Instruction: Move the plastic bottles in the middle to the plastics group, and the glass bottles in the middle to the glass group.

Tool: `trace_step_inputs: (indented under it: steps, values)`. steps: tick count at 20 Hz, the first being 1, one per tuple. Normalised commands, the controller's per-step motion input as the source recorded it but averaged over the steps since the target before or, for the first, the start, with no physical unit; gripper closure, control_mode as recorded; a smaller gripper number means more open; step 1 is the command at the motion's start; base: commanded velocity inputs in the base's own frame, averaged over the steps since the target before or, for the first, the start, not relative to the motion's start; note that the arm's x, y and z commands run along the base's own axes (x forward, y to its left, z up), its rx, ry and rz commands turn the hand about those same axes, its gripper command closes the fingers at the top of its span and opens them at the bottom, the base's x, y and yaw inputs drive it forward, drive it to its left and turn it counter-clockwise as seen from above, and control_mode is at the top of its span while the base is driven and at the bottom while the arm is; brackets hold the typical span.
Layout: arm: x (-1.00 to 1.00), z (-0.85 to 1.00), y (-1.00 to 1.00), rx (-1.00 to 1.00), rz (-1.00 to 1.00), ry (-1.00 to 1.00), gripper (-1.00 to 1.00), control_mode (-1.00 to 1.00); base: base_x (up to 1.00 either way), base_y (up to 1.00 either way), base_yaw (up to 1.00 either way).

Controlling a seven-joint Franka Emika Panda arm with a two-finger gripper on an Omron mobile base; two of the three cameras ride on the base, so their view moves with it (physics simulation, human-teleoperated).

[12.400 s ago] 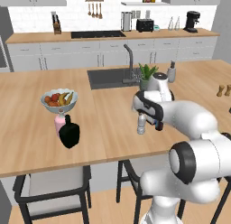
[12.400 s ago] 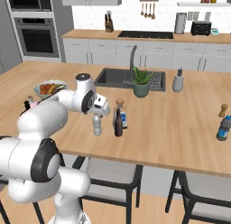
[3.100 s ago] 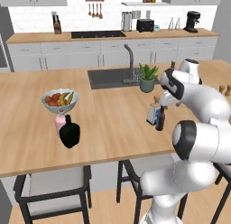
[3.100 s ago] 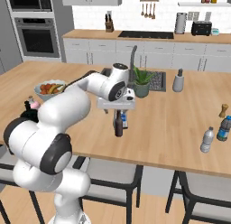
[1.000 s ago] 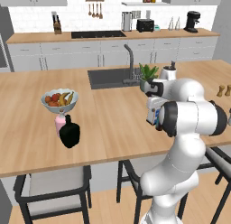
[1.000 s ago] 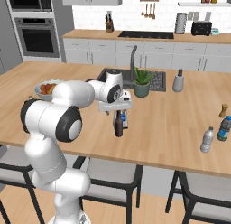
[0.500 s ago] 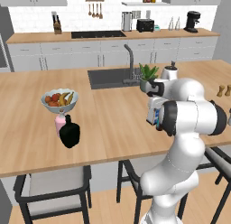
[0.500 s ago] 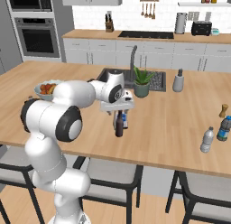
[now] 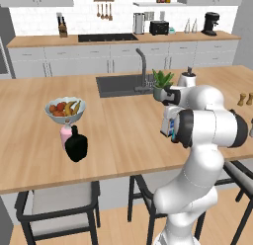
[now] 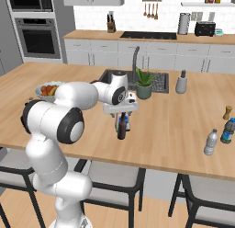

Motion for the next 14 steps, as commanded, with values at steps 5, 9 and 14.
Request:
trace_step_inputs:
  steps: [5, 9, 14]
  values:
    - [-0.02, -0.19, 0.0, 0.0, -0.01, 0.0, 1.0, -1.0, 0.0, 0.0, 0.0]
    - [-0.04, -0.2, 0.0, 0.0, -0.06, 0.02, 1.0, -1.0, 0.0, 0.0, 0.0]
    - [-0.09, -0.16, 0.01, 0.0, -0.08, 0.0, 1.0, -1.0, 0.0, 0.0, 0.0]
